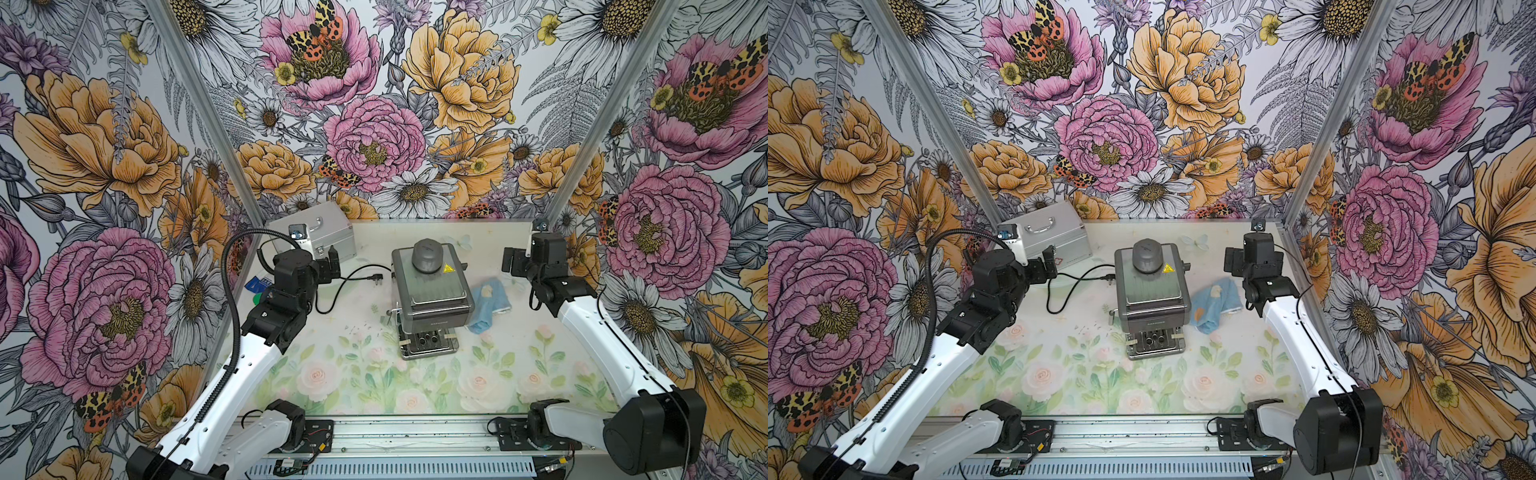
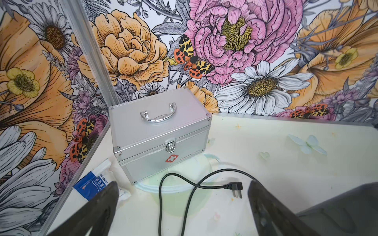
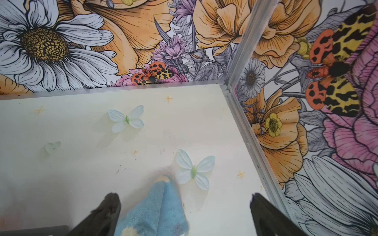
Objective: Wipe the surface of a coffee machine
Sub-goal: Reset both arms
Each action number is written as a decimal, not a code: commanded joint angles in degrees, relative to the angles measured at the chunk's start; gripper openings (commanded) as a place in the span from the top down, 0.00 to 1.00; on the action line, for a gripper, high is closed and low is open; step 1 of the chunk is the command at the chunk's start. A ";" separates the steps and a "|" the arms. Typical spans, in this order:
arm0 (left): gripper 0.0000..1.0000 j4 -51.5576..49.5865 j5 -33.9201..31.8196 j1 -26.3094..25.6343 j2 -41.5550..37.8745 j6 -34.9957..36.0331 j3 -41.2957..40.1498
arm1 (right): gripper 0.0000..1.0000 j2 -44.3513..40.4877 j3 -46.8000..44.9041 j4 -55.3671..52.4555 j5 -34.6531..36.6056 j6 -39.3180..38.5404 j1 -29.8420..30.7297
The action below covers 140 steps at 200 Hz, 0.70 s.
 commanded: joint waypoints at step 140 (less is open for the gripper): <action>0.01 83.73 11.75 19.14 31.64 3.49 -38.11 | 0.00 15.31 -38.08 74.40 1.56 -0.97 -5.02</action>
